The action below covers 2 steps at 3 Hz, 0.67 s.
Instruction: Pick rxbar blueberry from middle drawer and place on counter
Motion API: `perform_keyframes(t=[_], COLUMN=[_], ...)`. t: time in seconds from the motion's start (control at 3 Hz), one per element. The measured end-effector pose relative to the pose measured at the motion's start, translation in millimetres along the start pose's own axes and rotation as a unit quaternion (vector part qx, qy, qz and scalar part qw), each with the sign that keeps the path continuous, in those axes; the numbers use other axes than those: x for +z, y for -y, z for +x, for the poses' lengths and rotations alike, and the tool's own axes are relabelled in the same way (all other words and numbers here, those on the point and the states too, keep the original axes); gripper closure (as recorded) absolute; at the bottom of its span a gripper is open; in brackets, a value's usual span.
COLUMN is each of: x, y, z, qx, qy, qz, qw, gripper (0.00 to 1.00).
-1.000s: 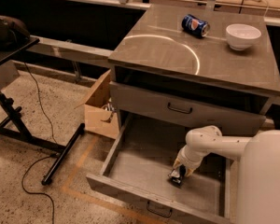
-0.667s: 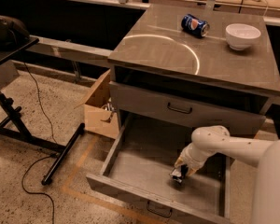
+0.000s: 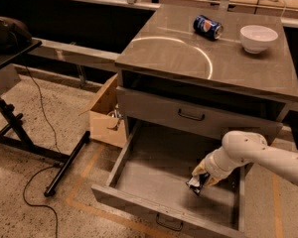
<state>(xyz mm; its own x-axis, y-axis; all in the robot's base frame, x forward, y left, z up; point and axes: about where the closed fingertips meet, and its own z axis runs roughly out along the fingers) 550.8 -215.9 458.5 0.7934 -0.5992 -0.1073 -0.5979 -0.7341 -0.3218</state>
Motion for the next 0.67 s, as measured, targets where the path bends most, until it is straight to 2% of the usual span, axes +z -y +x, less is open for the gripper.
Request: perform_keyframes(t=[0.33,0.67], x=[-42,-103], y=[-9,-8], z=[-9,-19], qx=[-0.004,-0.026], qy=[0.021,0.043], qz=[0.028,0.09], qw=[0.9994,0.9947], gripper=[1.0,1.0])
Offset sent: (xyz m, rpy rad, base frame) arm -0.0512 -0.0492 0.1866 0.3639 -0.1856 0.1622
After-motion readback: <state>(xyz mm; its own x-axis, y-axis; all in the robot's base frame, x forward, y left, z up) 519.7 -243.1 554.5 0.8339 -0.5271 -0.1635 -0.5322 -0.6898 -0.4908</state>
